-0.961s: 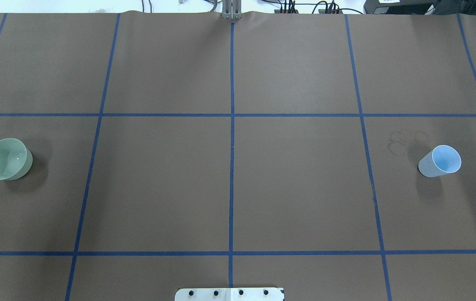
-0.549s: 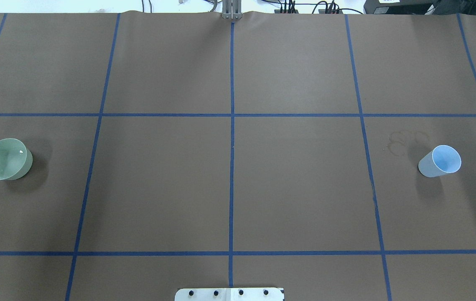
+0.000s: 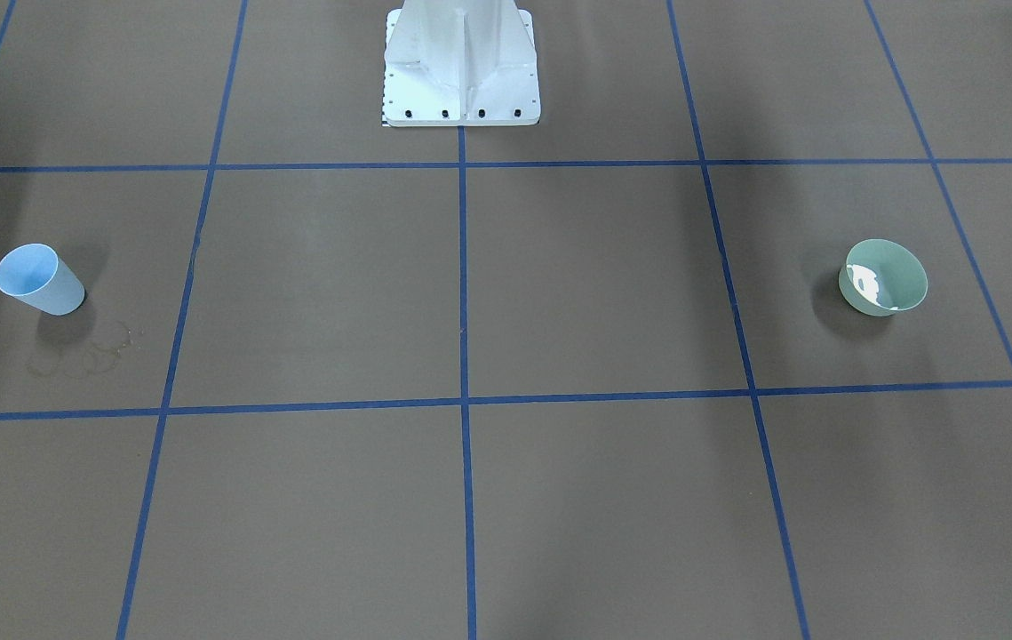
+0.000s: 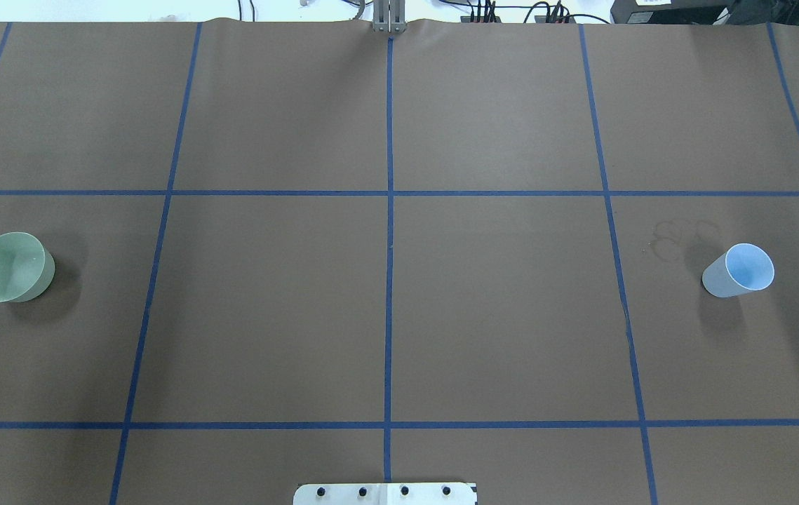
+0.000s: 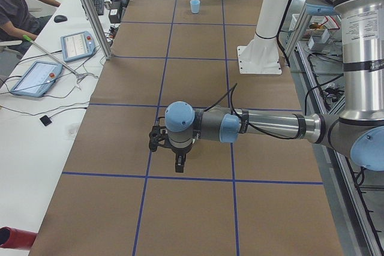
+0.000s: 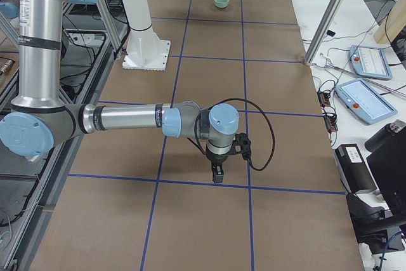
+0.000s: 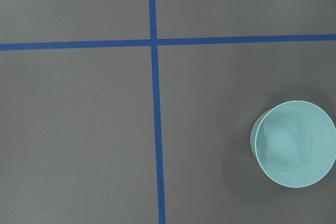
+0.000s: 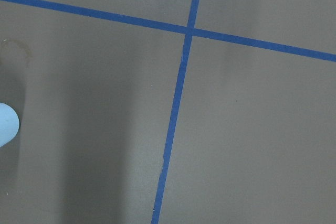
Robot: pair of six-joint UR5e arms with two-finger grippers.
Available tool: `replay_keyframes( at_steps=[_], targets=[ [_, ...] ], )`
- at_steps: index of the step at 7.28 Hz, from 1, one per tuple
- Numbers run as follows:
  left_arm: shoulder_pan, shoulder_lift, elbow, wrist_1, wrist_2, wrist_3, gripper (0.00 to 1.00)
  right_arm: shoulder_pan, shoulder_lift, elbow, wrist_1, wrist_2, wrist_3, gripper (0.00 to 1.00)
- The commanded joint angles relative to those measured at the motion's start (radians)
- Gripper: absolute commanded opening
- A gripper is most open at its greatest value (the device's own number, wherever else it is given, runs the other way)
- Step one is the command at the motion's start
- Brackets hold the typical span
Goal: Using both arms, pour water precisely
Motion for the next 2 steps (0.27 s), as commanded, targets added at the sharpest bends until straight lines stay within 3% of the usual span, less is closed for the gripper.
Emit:
replay_keyframes(
  at_steps=[1, 2],
  targets=[
    [0.002, 0.000, 0.002, -0.002, 0.000, 0.000, 1.00, 0.000, 0.003, 0.000, 0.000, 0.001, -0.002, 1.00],
    [0.002, 0.000, 0.002, -0.002, 0.000, 0.000, 1.00, 0.000, 0.005, 0.000, 0.000, 0.000, -0.002, 1.00]
  ],
)
